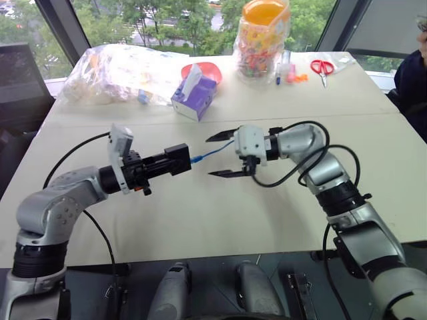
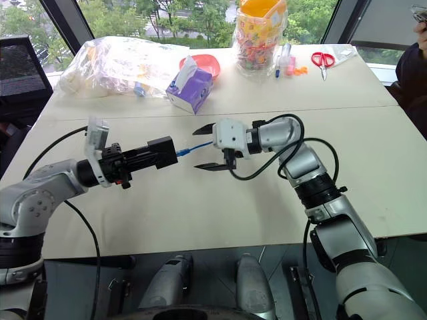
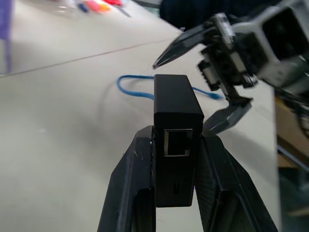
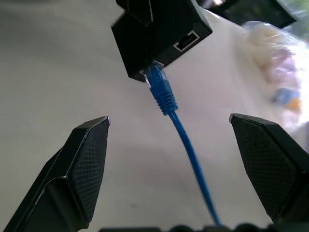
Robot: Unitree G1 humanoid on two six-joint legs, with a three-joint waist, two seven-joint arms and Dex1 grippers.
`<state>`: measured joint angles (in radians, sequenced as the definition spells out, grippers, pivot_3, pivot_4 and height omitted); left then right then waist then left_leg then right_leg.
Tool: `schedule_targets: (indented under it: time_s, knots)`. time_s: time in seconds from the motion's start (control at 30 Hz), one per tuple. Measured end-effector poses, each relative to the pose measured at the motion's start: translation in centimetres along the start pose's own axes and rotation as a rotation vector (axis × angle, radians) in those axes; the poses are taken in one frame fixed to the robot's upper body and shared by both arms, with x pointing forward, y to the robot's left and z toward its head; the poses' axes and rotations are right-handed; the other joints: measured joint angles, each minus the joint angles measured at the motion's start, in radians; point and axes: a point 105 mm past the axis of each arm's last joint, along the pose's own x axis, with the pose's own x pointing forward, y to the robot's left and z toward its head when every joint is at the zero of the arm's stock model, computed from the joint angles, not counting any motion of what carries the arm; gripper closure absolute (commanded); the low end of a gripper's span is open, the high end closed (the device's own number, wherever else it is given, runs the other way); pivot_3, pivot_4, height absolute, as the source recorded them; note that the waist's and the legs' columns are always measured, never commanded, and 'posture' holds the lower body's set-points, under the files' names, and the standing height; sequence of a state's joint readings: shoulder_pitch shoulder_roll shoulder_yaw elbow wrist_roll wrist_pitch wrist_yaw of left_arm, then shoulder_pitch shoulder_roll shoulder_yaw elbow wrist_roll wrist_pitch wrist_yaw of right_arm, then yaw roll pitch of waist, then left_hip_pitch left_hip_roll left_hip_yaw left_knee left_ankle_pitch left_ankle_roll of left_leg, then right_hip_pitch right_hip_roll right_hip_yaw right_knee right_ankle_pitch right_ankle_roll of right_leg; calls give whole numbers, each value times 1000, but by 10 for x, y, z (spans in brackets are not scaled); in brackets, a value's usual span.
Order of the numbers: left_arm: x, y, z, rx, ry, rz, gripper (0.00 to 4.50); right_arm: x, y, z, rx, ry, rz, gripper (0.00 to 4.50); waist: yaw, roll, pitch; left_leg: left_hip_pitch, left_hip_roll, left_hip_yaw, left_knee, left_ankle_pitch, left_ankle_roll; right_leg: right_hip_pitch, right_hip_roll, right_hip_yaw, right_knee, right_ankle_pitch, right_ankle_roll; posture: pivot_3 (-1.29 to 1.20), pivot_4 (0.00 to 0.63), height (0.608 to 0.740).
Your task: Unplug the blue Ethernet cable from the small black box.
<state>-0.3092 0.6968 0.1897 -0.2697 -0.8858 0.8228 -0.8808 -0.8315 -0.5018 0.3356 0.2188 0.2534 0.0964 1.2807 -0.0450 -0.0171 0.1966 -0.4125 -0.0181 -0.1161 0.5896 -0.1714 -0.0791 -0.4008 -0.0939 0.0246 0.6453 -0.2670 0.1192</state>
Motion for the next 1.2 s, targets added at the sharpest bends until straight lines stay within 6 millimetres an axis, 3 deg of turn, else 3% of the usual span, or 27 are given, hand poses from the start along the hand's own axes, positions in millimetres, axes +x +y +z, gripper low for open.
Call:
schedule_targets:
  time_s: [0.37, 0.83, 0.93, 1.03, 1.2]
  knots:
    - [-10, -4, 7, 31, 20, -58, 4028, 15, 9, 23, 342, -109, 212, 383, 2, 0, 0, -13, 0, 0, 0, 0, 0, -13, -1, -1, 0, 1, 1, 0, 150, 726]
    - [-10, -8, 12, 24, -9, -83, 4028, 27, 2, 24, 409, -119, 229, 383, 1, 0, 0, -13, 0, 0, 0, 0, 0, -13, 0, -1, 0, 1, 2, 0, 150, 726]
    - [-9, -9, 13, 29, -10, -83, 4028, 27, -1, 18, 410, -101, 213, 1152, 1, 0, 0, -13, 0, 0, 1, 0, 0, -12, 0, -1, 0, 2, 3, 0, 150, 726]
    - [-9, -11, 14, 38, -9, -87, 4028, 28, -3, 15, 410, -92, 205, 2616, 1, 0, 0, -13, 0, 0, 1, 0, 0, -12, 0, -1, 1, 2, 3, 0, 150, 726]
    - [-9, -12, 11, 31, -4, -82, 4028, 27, -5, 13, 409, -80, 210, 2616, 0, 0, 0, -13, 0, 0, 1, 0, 0, -13, 0, -1, 1, 2, 3, 0, 150, 726]
